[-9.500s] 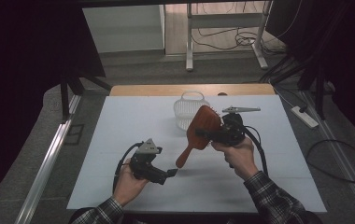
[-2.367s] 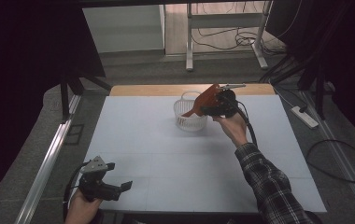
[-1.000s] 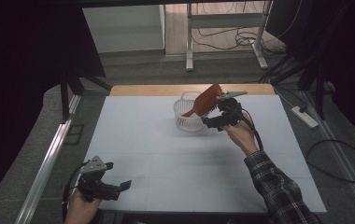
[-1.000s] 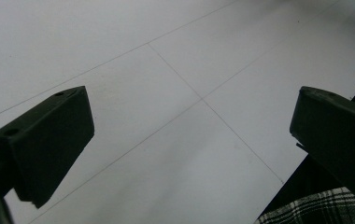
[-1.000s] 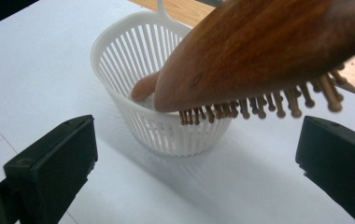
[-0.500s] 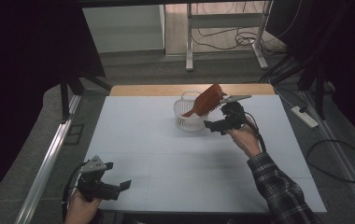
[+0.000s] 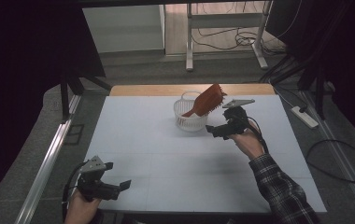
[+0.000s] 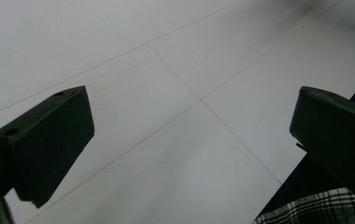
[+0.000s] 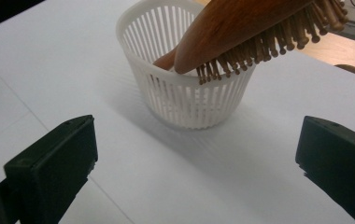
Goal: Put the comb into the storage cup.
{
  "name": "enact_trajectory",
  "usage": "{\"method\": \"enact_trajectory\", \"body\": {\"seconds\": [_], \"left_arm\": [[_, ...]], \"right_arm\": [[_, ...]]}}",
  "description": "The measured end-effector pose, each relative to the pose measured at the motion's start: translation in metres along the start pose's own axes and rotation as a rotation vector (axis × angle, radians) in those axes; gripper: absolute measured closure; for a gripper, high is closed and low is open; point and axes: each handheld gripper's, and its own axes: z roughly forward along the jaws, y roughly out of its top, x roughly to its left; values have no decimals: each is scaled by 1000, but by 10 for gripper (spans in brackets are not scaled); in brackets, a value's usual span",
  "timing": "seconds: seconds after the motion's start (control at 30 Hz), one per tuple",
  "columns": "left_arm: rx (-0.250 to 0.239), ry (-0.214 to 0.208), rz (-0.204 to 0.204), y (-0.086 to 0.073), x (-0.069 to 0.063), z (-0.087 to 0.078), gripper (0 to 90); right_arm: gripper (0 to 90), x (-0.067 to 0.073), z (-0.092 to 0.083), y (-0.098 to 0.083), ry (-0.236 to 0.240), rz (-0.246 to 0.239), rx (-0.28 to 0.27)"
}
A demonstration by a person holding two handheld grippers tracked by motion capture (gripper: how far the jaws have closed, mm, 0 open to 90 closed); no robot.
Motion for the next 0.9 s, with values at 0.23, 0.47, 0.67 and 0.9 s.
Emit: {"method": "enact_trajectory", "body": {"seconds": [0.23, 0.47, 0.67, 0.9], "left_arm": [[-1, -1, -2, 0, 0, 0, 0], [-1, -2, -2, 0, 1, 0, 0], [-1, -4, -2, 0, 1, 0, 0], [0, -4, -3, 0, 1, 0, 1]], "right_arm": [[0, 2, -8, -4, 22, -6, 1], [0, 3, -15, -12, 31, 1, 12], [0, 4, -21, -18, 37, 5, 26], [0, 3, -27, -24, 38, 3, 38]]}}
